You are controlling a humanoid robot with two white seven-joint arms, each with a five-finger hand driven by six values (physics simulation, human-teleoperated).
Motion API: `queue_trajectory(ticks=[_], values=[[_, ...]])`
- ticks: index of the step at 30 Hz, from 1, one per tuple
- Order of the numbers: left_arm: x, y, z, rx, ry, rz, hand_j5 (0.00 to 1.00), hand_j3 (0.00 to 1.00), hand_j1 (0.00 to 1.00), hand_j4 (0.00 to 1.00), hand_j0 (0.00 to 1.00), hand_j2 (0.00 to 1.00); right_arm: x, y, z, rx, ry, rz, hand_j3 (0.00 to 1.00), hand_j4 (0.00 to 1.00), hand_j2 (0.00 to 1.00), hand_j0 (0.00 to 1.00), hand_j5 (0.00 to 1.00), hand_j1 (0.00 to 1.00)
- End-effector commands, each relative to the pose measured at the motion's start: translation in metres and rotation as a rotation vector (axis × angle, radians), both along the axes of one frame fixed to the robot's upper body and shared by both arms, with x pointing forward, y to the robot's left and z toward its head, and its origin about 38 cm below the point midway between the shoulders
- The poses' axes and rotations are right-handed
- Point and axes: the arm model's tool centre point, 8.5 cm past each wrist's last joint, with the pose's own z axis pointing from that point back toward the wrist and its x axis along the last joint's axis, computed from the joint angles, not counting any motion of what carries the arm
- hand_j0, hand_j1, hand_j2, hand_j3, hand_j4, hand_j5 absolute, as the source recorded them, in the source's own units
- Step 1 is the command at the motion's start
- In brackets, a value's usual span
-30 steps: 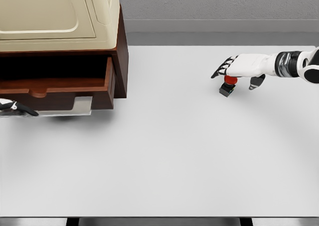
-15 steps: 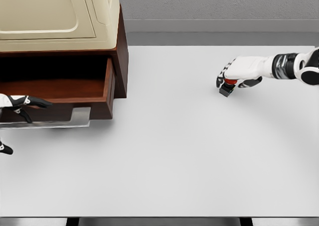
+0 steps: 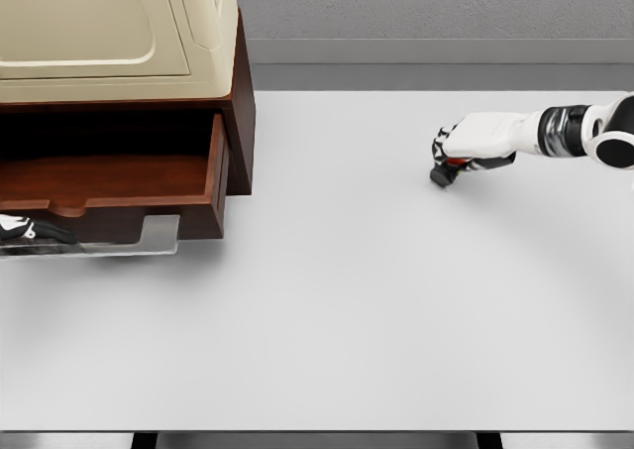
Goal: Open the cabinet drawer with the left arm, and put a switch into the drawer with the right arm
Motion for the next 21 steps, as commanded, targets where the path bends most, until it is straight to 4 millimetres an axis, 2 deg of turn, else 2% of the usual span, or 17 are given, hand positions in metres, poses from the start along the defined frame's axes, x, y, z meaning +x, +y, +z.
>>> queue_trajectory(ticks=[1, 3, 6, 9, 14, 16, 17, 18, 21], values=[[0.002, 0.001, 0.009, -0.022, -0.005, 0.017, 1.00, 1.00, 1.00, 1.00, 1.00, 1.00, 0.000, 0.001, 0.005, 0.034, 0.003, -0.002, 0.26, 0.26, 0.26, 0.26, 0.26, 0.26], [0.005, -0.001, 0.018, -0.037, -0.029, 0.018, 1.00, 1.00, 1.00, 1.00, 1.00, 1.00, -0.001, 0.018, 0.025, 0.046, -0.041, 0.050, 0.26, 0.26, 0.26, 0.26, 0.26, 0.26], [0.006, 0.000, 0.028, -0.043, -0.042, 0.026, 1.00, 1.00, 1.00, 1.00, 1.00, 1.00, -0.007, 0.055, 0.044, 0.070, -0.090, 0.151, 0.26, 0.26, 0.26, 0.26, 0.26, 0.26], [0.006, 0.000, 0.037, -0.048, -0.055, 0.033, 1.00, 1.00, 1.00, 1.00, 1.00, 1.00, -0.030, 0.094, 0.063, 0.084, -0.149, 0.290, 0.26, 0.26, 0.26, 0.26, 0.26, 0.26], [0.008, 0.000, 0.052, -0.097, -0.071, 0.053, 1.00, 1.00, 1.00, 1.00, 1.00, 1.00, -0.052, 0.129, 0.088, 0.102, -0.220, 0.416, 0.26, 0.26, 0.26, 0.26, 0.26, 0.26], [0.008, 0.000, 0.055, -0.096, -0.077, 0.055, 1.00, 1.00, 1.00, 1.00, 1.00, 1.00, -0.055, 0.146, 0.094, 0.115, -0.234, 0.455, 0.27, 0.27, 0.27, 0.27, 0.27, 0.27], [0.008, 0.000, 0.055, -0.097, -0.076, 0.055, 1.00, 1.00, 1.00, 1.00, 1.00, 1.00, -0.063, 0.163, 0.095, 0.103, -0.235, 0.510, 0.27, 0.27, 0.27, 0.27, 0.27, 0.27], [0.008, 0.000, 0.056, -0.104, -0.077, 0.057, 1.00, 1.00, 1.00, 1.00, 1.00, 1.00, -0.067, 0.170, 0.099, 0.117, -0.235, 0.534, 0.27, 0.27, 0.27, 0.27, 0.27, 0.27], [0.009, 0.000, 0.060, -0.121, -0.084, 0.064, 1.00, 1.00, 1.00, 1.00, 1.00, 1.00, -0.071, 0.183, 0.109, 0.132, -0.245, 0.570, 0.27, 0.27, 0.27, 0.27, 0.27, 0.27]])
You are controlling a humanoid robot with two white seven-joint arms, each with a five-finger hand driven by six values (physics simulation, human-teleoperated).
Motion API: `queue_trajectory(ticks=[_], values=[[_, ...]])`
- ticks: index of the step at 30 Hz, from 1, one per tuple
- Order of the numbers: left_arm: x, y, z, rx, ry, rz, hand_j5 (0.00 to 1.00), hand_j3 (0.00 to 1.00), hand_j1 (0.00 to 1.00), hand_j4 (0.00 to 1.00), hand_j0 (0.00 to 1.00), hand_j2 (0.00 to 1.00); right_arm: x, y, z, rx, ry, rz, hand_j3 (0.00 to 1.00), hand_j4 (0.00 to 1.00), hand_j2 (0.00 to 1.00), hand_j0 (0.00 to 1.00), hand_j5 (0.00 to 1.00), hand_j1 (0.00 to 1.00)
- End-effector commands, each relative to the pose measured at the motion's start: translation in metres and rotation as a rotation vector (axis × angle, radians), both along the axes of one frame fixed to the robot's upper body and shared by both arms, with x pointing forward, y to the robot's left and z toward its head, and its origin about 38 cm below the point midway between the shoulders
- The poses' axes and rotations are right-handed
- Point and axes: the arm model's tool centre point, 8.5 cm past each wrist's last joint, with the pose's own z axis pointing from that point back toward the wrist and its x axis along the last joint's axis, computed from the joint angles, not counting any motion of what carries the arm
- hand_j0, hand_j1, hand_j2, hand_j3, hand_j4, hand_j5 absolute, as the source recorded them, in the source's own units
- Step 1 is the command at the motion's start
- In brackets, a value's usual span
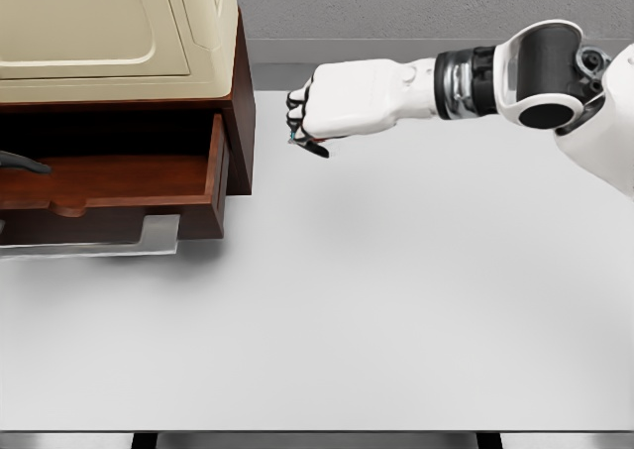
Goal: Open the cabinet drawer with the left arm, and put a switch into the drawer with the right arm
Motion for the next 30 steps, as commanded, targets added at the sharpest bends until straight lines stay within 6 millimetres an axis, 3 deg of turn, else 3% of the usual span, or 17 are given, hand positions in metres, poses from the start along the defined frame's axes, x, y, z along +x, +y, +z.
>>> queue_trajectory(ticks=[1, 5, 9, 12, 21, 30], values=[[0.001, 0.000, 0.005, -0.024, -0.005, 0.009, 1.00, 1.00, 1.00, 1.00, 1.00, 1.00, -0.008, 0.015, -0.003, 0.009, 0.015, 0.044, 0.27, 0.27, 0.27, 0.27, 0.27, 0.27], [0.003, 0.000, 0.010, -0.042, -0.016, 0.016, 1.00, 1.00, 1.00, 1.00, 1.00, 1.00, -0.010, 0.025, 0.011, 0.030, 0.005, 0.073, 0.27, 0.27, 0.27, 0.27, 0.27, 0.27], [0.003, -0.001, 0.015, -0.057, -0.026, 0.017, 1.00, 1.00, 1.00, 1.00, 1.00, 1.00, -0.023, 0.054, 0.006, 0.006, 0.021, 0.151, 0.27, 0.27, 0.27, 0.27, 0.27, 0.27], [0.004, 0.000, 0.016, -0.064, -0.026, 0.020, 1.00, 1.00, 1.00, 1.00, 1.00, 1.00, -0.029, 0.064, 0.007, 0.002, 0.017, 0.182, 0.27, 0.27, 0.27, 0.27, 0.27, 0.27], [0.004, 0.000, 0.015, -0.066, -0.026, 0.020, 1.00, 1.00, 1.00, 1.00, 1.00, 1.00, -0.037, 0.076, 0.038, 0.017, -0.024, 0.231, 0.29, 0.29, 0.29, 0.29, 0.29, 0.29], [0.005, 0.003, 0.016, -0.065, -0.028, 0.030, 1.00, 1.00, 1.00, 1.00, 1.00, 1.00, -0.053, 0.118, 0.056, 0.024, -0.059, 0.322, 0.29, 0.29, 0.29, 0.29, 0.29, 0.29]])
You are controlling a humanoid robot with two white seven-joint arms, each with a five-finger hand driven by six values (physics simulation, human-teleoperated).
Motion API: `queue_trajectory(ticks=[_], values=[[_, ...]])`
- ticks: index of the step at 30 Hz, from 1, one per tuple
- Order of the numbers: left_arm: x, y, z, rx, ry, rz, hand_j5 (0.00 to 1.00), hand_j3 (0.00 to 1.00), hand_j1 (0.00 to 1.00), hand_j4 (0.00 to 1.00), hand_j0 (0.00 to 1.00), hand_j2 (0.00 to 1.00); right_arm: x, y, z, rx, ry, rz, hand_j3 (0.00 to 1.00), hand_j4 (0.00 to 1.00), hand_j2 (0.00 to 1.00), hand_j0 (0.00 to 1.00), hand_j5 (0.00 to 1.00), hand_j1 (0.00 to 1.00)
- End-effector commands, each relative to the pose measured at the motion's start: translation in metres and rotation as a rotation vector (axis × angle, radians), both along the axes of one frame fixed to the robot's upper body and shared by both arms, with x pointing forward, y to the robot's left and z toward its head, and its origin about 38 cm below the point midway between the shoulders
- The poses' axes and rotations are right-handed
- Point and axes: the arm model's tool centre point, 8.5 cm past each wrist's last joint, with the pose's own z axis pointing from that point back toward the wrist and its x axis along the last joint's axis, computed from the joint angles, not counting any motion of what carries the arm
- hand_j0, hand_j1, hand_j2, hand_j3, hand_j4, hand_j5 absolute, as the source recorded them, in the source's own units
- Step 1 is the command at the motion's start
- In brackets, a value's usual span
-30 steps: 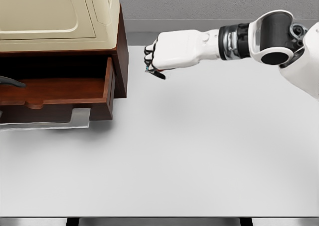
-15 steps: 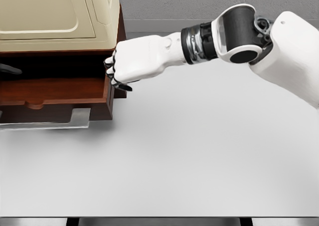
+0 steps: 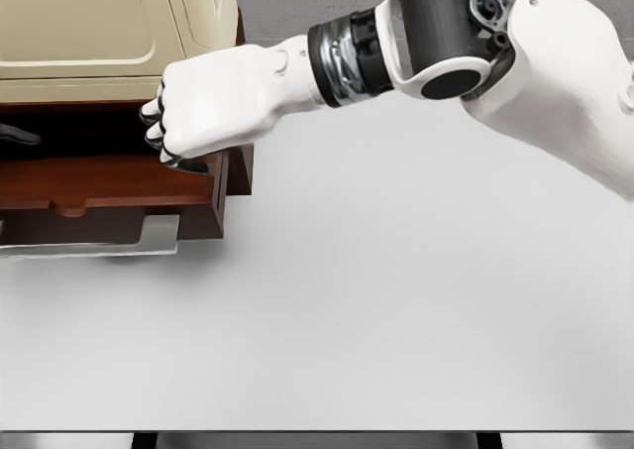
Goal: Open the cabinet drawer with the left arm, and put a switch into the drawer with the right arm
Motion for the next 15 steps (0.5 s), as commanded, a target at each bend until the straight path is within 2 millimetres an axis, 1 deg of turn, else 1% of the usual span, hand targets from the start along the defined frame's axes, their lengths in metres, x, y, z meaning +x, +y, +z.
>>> queue_trajectory(ticks=[1, 3, 5, 8, 10, 11, 12, 13, 14, 15], values=[[0.000, 0.001, 0.001, -0.006, 0.002, 0.006, 1.00, 1.00, 1.00, 1.00, 1.00, 1.00, -0.004, 0.014, -0.002, 0.002, 0.015, 0.026, 0.29, 0.29, 0.29, 0.29, 0.29, 0.29], [0.000, 0.001, 0.000, -0.007, 0.002, 0.006, 1.00, 1.00, 1.00, 1.00, 1.00, 1.00, -0.004, 0.023, 0.001, 0.007, 0.016, 0.033, 0.29, 0.29, 0.29, 0.29, 0.29, 0.29], [0.000, 0.001, 0.000, -0.006, 0.001, 0.005, 1.00, 1.00, 1.00, 1.00, 1.00, 1.00, 0.001, 0.032, -0.006, -0.005, 0.037, 0.026, 0.29, 0.29, 0.29, 0.29, 0.29, 0.29], [0.000, 0.001, 0.000, -0.006, 0.001, 0.005, 1.00, 1.00, 1.00, 1.00, 1.00, 1.00, 0.007, 0.047, -0.008, -0.006, 0.058, 0.017, 0.31, 0.31, 0.31, 0.31, 0.31, 0.31], [0.000, 0.001, 0.000, -0.006, 0.001, 0.005, 1.00, 1.00, 1.00, 1.00, 1.00, 1.00, 0.008, 0.050, -0.003, -0.004, 0.051, 0.015, 0.31, 0.31, 0.31, 0.31, 0.31, 0.31], [0.000, 0.001, 0.000, -0.006, 0.001, 0.005, 1.00, 1.00, 1.00, 1.00, 1.00, 1.00, 0.008, 0.051, -0.004, -0.004, 0.052, 0.016, 0.33, 0.33, 0.33, 0.33, 0.33, 0.33], [0.000, 0.001, 0.000, -0.006, 0.001, 0.005, 1.00, 1.00, 1.00, 1.00, 1.00, 1.00, 0.010, 0.050, -0.004, -0.004, 0.052, 0.010, 0.37, 0.37, 0.37, 0.37, 0.37, 0.37], [0.000, 0.001, 0.000, -0.006, 0.001, 0.005, 1.00, 1.00, 1.00, 1.00, 1.00, 1.00, 0.011, 0.050, -0.004, -0.007, 0.046, 0.006, 0.53, 0.53, 0.53, 0.53, 0.53, 0.53], [0.000, 0.000, 0.000, -0.007, 0.002, 0.005, 1.00, 1.00, 1.00, 1.00, 1.00, 1.00, 0.011, 0.050, -0.004, -0.007, 0.045, 0.004, 0.64, 0.64, 0.64, 0.64, 0.64, 0.64], [0.001, 0.001, 0.000, -0.007, 0.001, 0.006, 1.00, 1.00, 1.00, 1.00, 1.00, 1.00, 0.011, 0.051, -0.004, -0.008, 0.043, 0.005, 0.87, 0.87, 0.87, 0.87, 0.87, 0.87]])
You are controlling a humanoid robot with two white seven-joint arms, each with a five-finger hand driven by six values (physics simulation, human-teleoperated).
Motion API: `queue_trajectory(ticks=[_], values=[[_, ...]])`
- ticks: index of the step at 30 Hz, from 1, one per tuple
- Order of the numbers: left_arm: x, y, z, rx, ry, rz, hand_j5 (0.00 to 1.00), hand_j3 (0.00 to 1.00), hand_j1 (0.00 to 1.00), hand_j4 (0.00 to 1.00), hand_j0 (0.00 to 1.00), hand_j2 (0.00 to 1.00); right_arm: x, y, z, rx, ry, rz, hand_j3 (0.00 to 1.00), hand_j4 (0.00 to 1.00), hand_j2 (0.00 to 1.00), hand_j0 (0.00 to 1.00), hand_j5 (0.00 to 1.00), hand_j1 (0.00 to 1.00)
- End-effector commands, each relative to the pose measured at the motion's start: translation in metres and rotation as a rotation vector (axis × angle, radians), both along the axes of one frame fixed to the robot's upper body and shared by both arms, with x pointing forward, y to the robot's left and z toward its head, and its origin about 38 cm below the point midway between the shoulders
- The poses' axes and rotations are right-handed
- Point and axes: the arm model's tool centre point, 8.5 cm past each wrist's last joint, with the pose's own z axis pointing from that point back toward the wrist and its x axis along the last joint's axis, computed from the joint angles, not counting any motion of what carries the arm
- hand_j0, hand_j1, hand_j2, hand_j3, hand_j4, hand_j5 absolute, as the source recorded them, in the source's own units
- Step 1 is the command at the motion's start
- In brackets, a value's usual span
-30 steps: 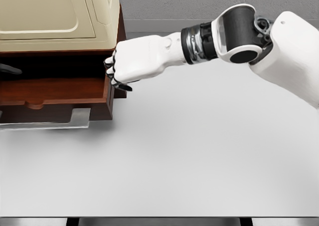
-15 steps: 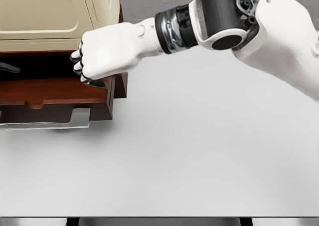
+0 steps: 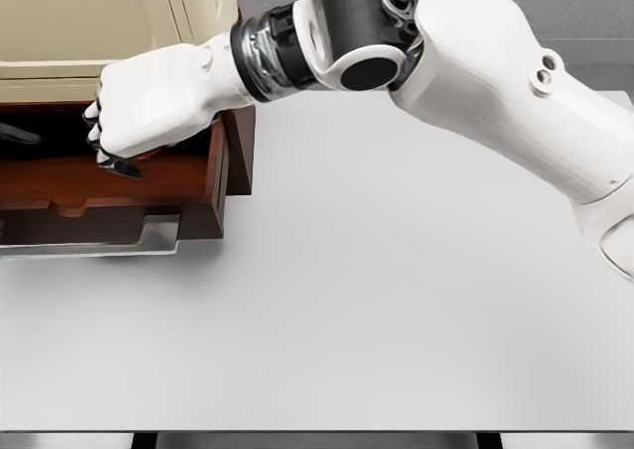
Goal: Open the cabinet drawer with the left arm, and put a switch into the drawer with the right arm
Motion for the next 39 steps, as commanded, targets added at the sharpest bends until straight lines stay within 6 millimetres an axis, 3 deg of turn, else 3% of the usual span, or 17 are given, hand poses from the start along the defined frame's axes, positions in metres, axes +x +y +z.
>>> queue_trajectory(ticks=[1, 13, 16, 23, 26, 28, 29, 30, 32, 39], values=[[0.000, 0.000, 0.000, -0.007, 0.002, 0.004, 1.00, 1.00, 1.00, 1.00, 1.00, 1.00, 0.002, 0.001, 0.000, 0.003, 0.002, -0.006, 1.00, 1.00, 1.00, 1.00, 1.00, 1.00], [0.001, 0.003, -0.001, -0.001, 0.002, 0.012, 1.00, 1.00, 1.00, 1.00, 1.00, 1.00, 0.001, 0.001, 0.009, 0.009, -0.016, -0.004, 1.00, 1.00, 1.00, 1.00, 1.00, 1.00], [0.001, 0.003, -0.001, -0.001, 0.000, 0.012, 1.00, 1.00, 1.00, 1.00, 1.00, 1.00, 0.001, -0.010, 0.013, 0.013, -0.028, -0.011, 1.00, 1.00, 1.00, 1.00, 1.00, 1.00], [0.001, 0.003, -0.002, -0.002, 0.002, 0.011, 1.00, 1.00, 1.00, 1.00, 1.00, 1.00, -0.039, -0.063, 0.011, -0.012, -0.111, 0.053, 1.00, 1.00, 1.00, 1.00, 1.00, 1.00], [0.001, 0.003, -0.002, -0.005, 0.000, 0.010, 1.00, 1.00, 1.00, 1.00, 1.00, 1.00, -0.026, -0.099, 0.019, 0.011, -0.124, -0.035, 1.00, 1.00, 1.00, 1.00, 1.00, 1.00], [0.001, 0.002, -0.003, -0.007, 0.001, 0.007, 1.00, 1.00, 1.00, 1.00, 1.00, 1.00, -0.008, -0.157, 0.036, 0.107, -0.088, -0.170, 1.00, 1.00, 1.00, 1.00, 1.00, 1.00], [0.001, 0.002, -0.003, -0.009, 0.001, 0.006, 1.00, 1.00, 1.00, 1.00, 1.00, 1.00, 0.000, -0.196, 0.042, 0.135, -0.085, -0.262, 1.00, 1.00, 1.00, 1.00, 1.00, 1.00], [0.001, 0.000, -0.003, -0.009, 0.000, 0.003, 1.00, 1.00, 1.00, 1.00, 1.00, 1.00, 0.009, -0.229, 0.036, 0.160, -0.057, -0.348, 1.00, 1.00, 1.00, 1.00, 1.00, 1.00], [0.001, -0.001, -0.004, -0.014, -0.001, -0.001, 1.00, 1.00, 1.00, 1.00, 1.00, 1.00, 0.015, -0.268, 0.021, 0.173, -0.018, -0.452, 1.00, 1.00, 1.00, 1.00, 1.00, 1.00], [0.004, -0.015, -0.015, -0.062, -0.026, -0.053, 1.00, 1.00, 1.00, 1.00, 1.00, 1.00, 0.016, -0.274, 0.000, 0.137, 0.026, -0.471, 1.00, 1.00, 1.00, 1.00, 1.00, 1.00]])
